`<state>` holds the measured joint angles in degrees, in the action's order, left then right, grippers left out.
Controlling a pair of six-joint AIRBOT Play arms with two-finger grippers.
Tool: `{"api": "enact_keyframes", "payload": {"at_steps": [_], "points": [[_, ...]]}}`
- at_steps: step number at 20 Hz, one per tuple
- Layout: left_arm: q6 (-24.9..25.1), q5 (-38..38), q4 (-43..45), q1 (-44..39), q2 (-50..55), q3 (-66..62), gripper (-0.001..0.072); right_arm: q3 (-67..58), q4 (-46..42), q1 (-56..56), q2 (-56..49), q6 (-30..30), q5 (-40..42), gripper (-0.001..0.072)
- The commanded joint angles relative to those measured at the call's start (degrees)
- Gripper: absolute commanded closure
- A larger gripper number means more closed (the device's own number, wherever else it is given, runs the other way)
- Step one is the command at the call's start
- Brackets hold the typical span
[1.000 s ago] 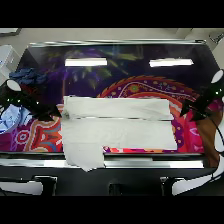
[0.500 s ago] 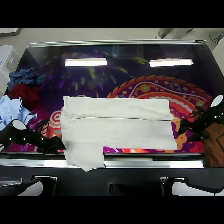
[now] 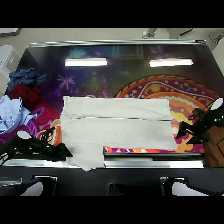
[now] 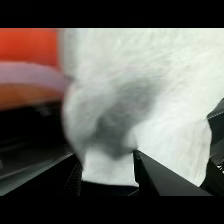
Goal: Fold the clothes and pants, and hang the long-sleeved shirts on hangers.
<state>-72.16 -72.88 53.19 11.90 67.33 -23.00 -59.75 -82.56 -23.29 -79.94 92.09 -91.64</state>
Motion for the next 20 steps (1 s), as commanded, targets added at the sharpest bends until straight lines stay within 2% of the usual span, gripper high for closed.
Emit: {"api": "enact_keyframes", "payload": {"at_steps": [1, 2, 6, 10, 13, 15, 17, 18, 19, 20], "points": [[-0.3, 4.0, -0.7, -4.6, 0.3, 0.9, 0.0513, 0.8, -0.2, 0.0, 0.2, -0.3, -0.2, 0.0145], [-0.2, 4.0, -0.7, -5.5, 0.3, 0.8, 0.066, 1.5, -0.2, 0.0, 0.2, -0.5, 0.0, 0.0144], [0.2, 3.5, -0.7, -5.0, 0.0, 0.7, 0.0665, 7.1, 0.4, 0.0, 0.2, -2.2, 2.1, 0.014], [0.2, 3.0, -0.7, -4.1, -0.9, 0.3, 0.0665, 11.7, 4.1, 0.0, 0.2, -5.0, 8.5, 0.0139], [0.2, 2.2, -0.7, -4.0, -2.4, 0.3, 0.0664, 12.6, 6.1, 0.0, 0.2, -4.9, 13.8, 0.0178], [0.2, 1.6, -0.7, -4.0, -3.3, 0.3, 0.0664, 12.6, 6.8, 0.0, 0.2, -4.9, 15.4, 0.0234], [0.2, 1.6, -0.7, -4.0, -3.9, 0.3, 0.0665, 12.6, 7.0, 0.0, 0.2, -4.9, 15.0, 0.0357], [0.2, 1.6, -0.7, -4.0, -4.0, 0.3, 0.0665, 12.6, 7.0, 0.0, 0.2, -4.9, 14.1, 0.0444], [0.2, 1.7, -0.7, -3.9, -4.0, 0.3, 0.0665, 12.6, 7.0, 0.0, 0.2, -5.0, 12.9, 0.0649], [0.2, 1.7, -0.7, -3.7, -4.0, 0.2, 0.0665, 12.6, 7.1, 0.0, 0.2, -5.7, 11.8, 0.0671]]}}
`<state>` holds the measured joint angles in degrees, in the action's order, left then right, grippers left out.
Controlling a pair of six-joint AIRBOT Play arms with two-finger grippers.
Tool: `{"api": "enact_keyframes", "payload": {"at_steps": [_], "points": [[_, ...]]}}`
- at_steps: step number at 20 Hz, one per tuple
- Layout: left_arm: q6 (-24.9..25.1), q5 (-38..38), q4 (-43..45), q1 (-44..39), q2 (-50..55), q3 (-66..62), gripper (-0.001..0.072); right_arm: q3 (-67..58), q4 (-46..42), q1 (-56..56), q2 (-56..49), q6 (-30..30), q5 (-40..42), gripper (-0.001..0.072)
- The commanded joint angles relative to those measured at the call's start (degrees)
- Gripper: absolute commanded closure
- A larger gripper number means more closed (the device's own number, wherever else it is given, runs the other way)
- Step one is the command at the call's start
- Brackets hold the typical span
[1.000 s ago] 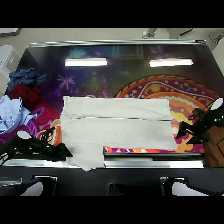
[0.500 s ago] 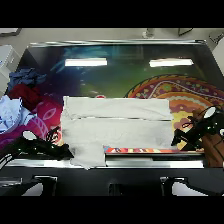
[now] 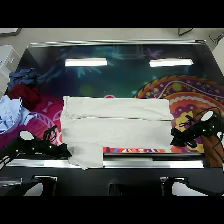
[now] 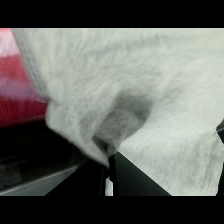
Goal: Fold the clothes and pants, and hang the long-sleeved shirts on hangers.
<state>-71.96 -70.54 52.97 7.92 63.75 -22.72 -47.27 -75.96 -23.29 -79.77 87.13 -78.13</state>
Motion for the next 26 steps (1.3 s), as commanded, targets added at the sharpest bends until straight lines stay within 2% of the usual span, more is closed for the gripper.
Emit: {"api": "enact_keyframes", "payload": {"at_steps": [1, 5, 7, 9, 14, 17, 19, 22, 24, 25, 26], "points": [[0.4, -0.8, -0.4, 0.4, -0.5, -0.8, 0.0665, -0.1, 0.6, 0.0, 0.0, -2.2, -3.1, 0.0671], [0.7, -4.9, 1.0, 1.2, -0.9, -13.5, 0.0668, -7.6, 1.4, 0.0, 0.9, -1.3, -6.1, 0.0676], [-3.7, -3.6, 4.7, 1.3, -0.6, -22.1, 0.0668, -14.3, 5.2, 0.2, 0.9, 1.0, -6.4, 0.0676], [-4.7, -1.3, 5.3, 1.3, 1.3, -29.9, 0.0668, -21.0, 4.8, 2.1, 0.0, 2.2, -4.5, 0.0676], [-7.6, 1.6, 5.0, -1.7, 16.8, -50.9, 0.0668, -35.2, 4.9, 7.3, -10.5, 7.7, 3.9, 0.0675], [-8.3, 1.8, 5.0, -4.4, 28.5, -62.4, 0.0667, -39.7, 5.6, 8.3, -18.1, 9.2, 6.0, 0.0673], [-10.4, 1.8, 5.0, -5.1, 34.7, -67.7, 0.0666, -39.8, 6.0, 8.2, -20.9, 10.2, 7.8, 0.0672], [-12.2, 1.1, 4.9, -5.4, 40.9, -69.2, 0.0665, -39.8, 8.0, 8.2, -24.1, 10.2, 9.2, 0.0667], [-12.7, -1.8, 3.3, -5.6, 43.6, -69.2, 0.0664, -39.9, 12.7, 8.2, -25.0, 9.8, 10.7, 0.0605], [-12.7, -2.8, 2.8, -5.5, 44.2, -69.2, 0.0637, -40.3, 14.9, 8.1, -24.9, 9.0, 11.0, 0.057], [-12.5, -3.7, 2.9, -5.2, 44.0, -69.2, 0.0484, -41.5, 15.3, 7.8, -24.7, 8.6, 10.1, 0.0403]]}}
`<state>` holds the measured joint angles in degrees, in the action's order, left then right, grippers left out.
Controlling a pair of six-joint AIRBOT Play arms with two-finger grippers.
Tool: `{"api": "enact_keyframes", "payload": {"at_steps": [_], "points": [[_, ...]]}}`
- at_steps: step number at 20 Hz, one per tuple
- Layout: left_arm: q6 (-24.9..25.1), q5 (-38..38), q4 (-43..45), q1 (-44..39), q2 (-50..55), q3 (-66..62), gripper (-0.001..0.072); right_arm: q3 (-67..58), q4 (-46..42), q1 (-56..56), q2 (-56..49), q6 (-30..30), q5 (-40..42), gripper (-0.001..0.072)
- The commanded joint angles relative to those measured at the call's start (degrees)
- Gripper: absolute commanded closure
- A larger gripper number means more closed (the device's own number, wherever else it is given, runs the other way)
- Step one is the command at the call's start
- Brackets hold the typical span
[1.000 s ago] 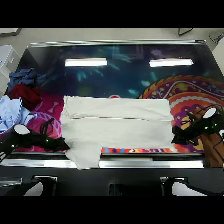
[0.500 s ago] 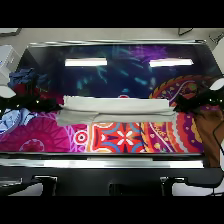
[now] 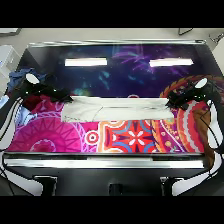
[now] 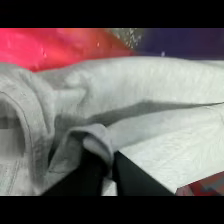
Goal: Fold the clothes and pants, and hang the long-sleeved shirts on hangers.
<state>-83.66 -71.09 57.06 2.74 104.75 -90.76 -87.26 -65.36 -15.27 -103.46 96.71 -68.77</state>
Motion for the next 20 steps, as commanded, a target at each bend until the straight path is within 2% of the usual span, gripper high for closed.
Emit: {"api": "enact_keyframes", "payload": {"at_steps": [1, 2, 4, 8, 11, 12, 13, 14, 15, 16, 18, 20], "points": [[-0.8, -4.4, -1.2, 0.7, 2.6, -1.3, 0.0266, -3.3, 4.0, -1.0, -0.9, -2.0, -1.3, 0.0188], [-0.8, -6.5, -1.2, 1.7, 2.1, -1.9, 0.0127, -4.8, 2.2, -2.0, -0.9, -2.6, -3.1, 0.0043], [-0.8, -10.0, -1.2, 3.6, 0.6, -2.8, 0.0111, -5.1, 0.1, -4.3, -1.4, -2.5, -4.9, 0.0003], [-0.8, -11.6, -1.5, 4.7, -5.1, -2.8, 0.0112, -5.1, 2.4, -4.2, -5.8, -5.5, -11.5, -0.0005], [-0.2, -11.5, -4.9, 3.8, -9.3, -2.8, 0.0113, -5.0, 4.5, -2.6, -7.9, -5.7, -13.9, 0.0011], [-0.2, -11.4, -6.3, 3.1, -10.5, -2.8, 0.0113, -5.0, 4.6, -1.8, -8.2, -5.2, -14.1, 0.0053], [-0.1, -11.4, -7.7, 2.4, -11.3, -2.8, 0.0113, -5.0, 4.8, -1.2, -8.3, -5.2, -14.0, 0.0212], [-0.1, -11.4, -8.7, 1.4, -12.0, -2.8, 0.0117, -5.0, 5.6, -0.6, -8.1, -5.3, -13.9, 0.0448], [-0.1, -11.2, -9.1, 0.2, -12.3, -2.8, 0.012, -5.0, 7.2, -0.5, -7.7, -6.0, -14.5, 0.0641], [0.2, -10.6, -9.1, -1.2, -12.3, -2.8, 0.0127, -5.0, 9.9, -0.6, -6.6, -7.3, -15.1, 0.0671], [1.2, -5.7, -9.1, -5.3, -12.0, -1.9, 0.0145, -5.0, 13.7, -0.5, -2.4, -9.2, -15.8, 0.0674], [1.2, 2.9, -9.1, -11.5, -11.3, 0.9, 0.0626, -5.0, 16.1, 0.5, 4.0, -9.8, -16.9, 0.0674]]}}
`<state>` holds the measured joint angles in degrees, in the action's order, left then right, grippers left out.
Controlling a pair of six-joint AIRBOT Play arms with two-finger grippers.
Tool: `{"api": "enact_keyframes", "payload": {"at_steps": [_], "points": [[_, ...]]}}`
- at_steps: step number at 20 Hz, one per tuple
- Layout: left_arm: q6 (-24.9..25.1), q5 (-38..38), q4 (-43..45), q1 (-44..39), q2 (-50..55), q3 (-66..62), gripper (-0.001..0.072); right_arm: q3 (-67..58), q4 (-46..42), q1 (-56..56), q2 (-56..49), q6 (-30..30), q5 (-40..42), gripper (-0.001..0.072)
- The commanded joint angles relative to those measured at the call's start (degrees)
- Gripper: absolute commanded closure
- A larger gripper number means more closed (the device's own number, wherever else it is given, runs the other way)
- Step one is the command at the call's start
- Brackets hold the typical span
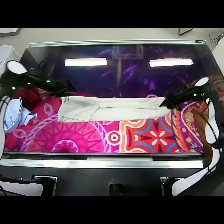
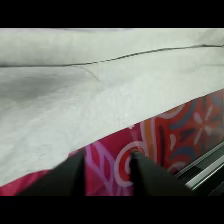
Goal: Fold the clothes and pants, and hang the long-sleeved shirts on hangers.
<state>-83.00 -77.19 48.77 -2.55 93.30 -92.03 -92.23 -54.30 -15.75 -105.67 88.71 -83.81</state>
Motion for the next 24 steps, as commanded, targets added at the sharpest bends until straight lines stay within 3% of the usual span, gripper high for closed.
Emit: {"api": "enact_keyframes", "payload": {"at_steps": [1, 3, 5, 7, 10, 13, 16, 17, 18, 19, 20, 22, 24], "points": [[0.5, 13.2, -0.8, -9.5, 1.0, 3.8, 0.0662, -0.1, 5.3, 1.9, 10.0, -1.8, -2.6, 0.0674], [-1.3, 20.6, -0.8, -16.5, 4.3, 6.3, 0.0663, -0.1, 5.2, 4.5, 17.4, -1.2, -3.6, 0.0674], [-6.5, 24.9, -1.4, -22.0, 8.7, 7.1, 0.0663, -0.1, 5.2, 7.3, 24.0, 1.7, -3.8, 0.0673], [-9.2, 29.2, -5.8, -26.5, 12.8, 7.1, 0.0663, -0.1, 5.2, 10.4, 29.9, 4.2, -3.8, 0.0673], [-10.6, 37.6, -22.7, -34.2, 18.2, 7.0, 0.0664, -0.1, 5.2, 15.1, 34.9, 8.2, -3.9, 0.0672], [-8.3, 47.3, -42.0, -43.3, 21.6, 6.1, 0.0664, 0.0, 4.0, 18.6, 36.1, 10.6, -3.9, 0.0672], [-8.3, 52.0, -51.1, -47.6, 24.3, 3.1, 0.0664, 0.1, 2.0, 19.3, 35.5, 11.4, -1.6, 0.0672], [-7.3, 51.9, -51.1, -47.1, 24.5, 2.6, 0.0665, 0.1, 2.0, 19.3, 34.8, 11.4, -0.8, 0.0672], [-2.6, 50.8, -51.0, -45.6, 24.3, 2.6, 0.0667, 0.1, 2.8, 19.3, 33.7, 11.3, -0.1, 0.0672], [2.1, 47.9, -48.7, -42.9, 23.8, 2.6, 0.0668, 0.1, 3.8, 19.3, 32.5, 10.8, 0.5, 0.0672], [3.1, 43.5, -43.5, -39.6, 23.0, 2.6, 0.0669, 0.1, 6.0, 19.3, 30.8, 9.8, 1.2, 0.0672], [2.8, 32.6, -29.7, -30.6, 20.4, 2.6, 0.0669, 0.1, 11.3, 19.9, 27.1, 7.8, 4.2, 0.0672], [-1.7, 22.9, -11.3, -20.3, 15.2, 2.6, 0.0669, 0.1, 13.9, 23.1, 23.0, 6.9, 7.8, 0.0672]]}}
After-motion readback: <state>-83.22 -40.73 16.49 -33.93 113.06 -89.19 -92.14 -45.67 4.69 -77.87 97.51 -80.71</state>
